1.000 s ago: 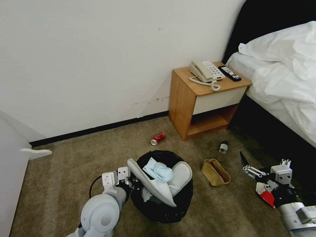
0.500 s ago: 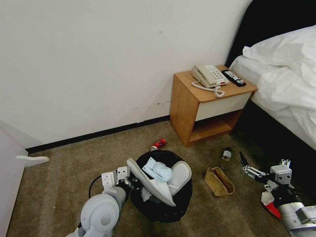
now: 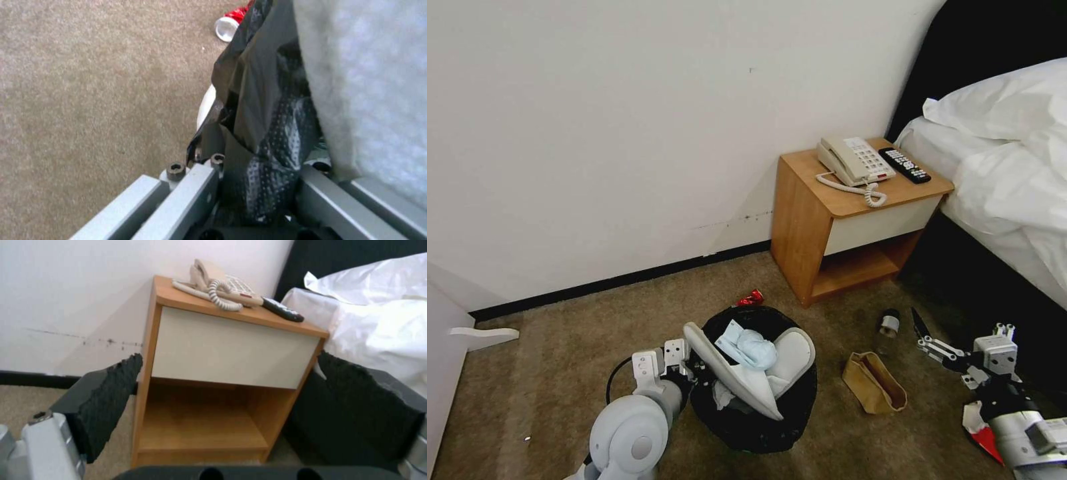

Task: Pick up the trash bin, then pick up the garbage from the floor and place it into the trash bin.

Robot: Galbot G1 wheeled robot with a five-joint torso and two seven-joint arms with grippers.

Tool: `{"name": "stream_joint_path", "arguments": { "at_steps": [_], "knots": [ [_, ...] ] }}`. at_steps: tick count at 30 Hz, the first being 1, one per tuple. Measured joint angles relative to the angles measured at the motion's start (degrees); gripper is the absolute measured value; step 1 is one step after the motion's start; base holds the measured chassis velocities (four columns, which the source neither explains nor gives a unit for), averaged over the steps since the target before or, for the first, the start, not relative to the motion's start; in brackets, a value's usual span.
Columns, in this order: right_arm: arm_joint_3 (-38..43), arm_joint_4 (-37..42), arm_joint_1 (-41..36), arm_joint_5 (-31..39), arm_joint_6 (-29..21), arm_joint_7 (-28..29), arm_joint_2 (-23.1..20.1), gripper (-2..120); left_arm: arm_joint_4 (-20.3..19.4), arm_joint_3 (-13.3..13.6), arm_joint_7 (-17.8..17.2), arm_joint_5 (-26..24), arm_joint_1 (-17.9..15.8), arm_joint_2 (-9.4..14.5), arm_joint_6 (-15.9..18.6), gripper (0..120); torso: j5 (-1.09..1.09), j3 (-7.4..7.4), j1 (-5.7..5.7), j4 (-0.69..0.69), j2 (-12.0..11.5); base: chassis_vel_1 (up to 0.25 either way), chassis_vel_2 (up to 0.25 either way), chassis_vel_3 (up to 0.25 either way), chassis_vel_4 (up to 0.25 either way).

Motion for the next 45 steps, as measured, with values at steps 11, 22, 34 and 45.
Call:
{"name": "stream_joint_path", "arguments": {
  "at_steps": [11,22,34,45],
  "knots": [
    [-0.1,0.4,-0.5,-0.2,0.2,0.0,0.1,100,-0.4,-0.1,0.7,0.7,0.6,0.1,0.0,0,0.0,0.0,0.0,-0.01,0.0,-0.071,0.068,0.07,-0.072],
    [-0.3,-0.5,-0.7,-0.2,1.5,0.4,0.1,100,-0.3,-0.1,2.2,2.3,1.2,0.2,0.0,0,0.0,0.0,0.0,-0.01,0.0,-0.021,0.022,0.021,-0.022],
    [0.0,-3.2,-0.8,-1.8,2.8,0.3,0.9,100,0.4,-0.2,3.0,2.4,0.7,-0.4,-0.1,0,0.0,0.0,0.0,0.0,0.0,0.0,0.0,0.0,0.0],
    [0.0,-8.4,-1.1,-3.9,4.9,0.2,1.7,100,0.9,-0.3,4.5,3.7,0.1,-1.0,-0.3,0,0.0,0.0,0.0,-0.01,0.0,0.0,0.0,0.0,0.0]
  ]
}}
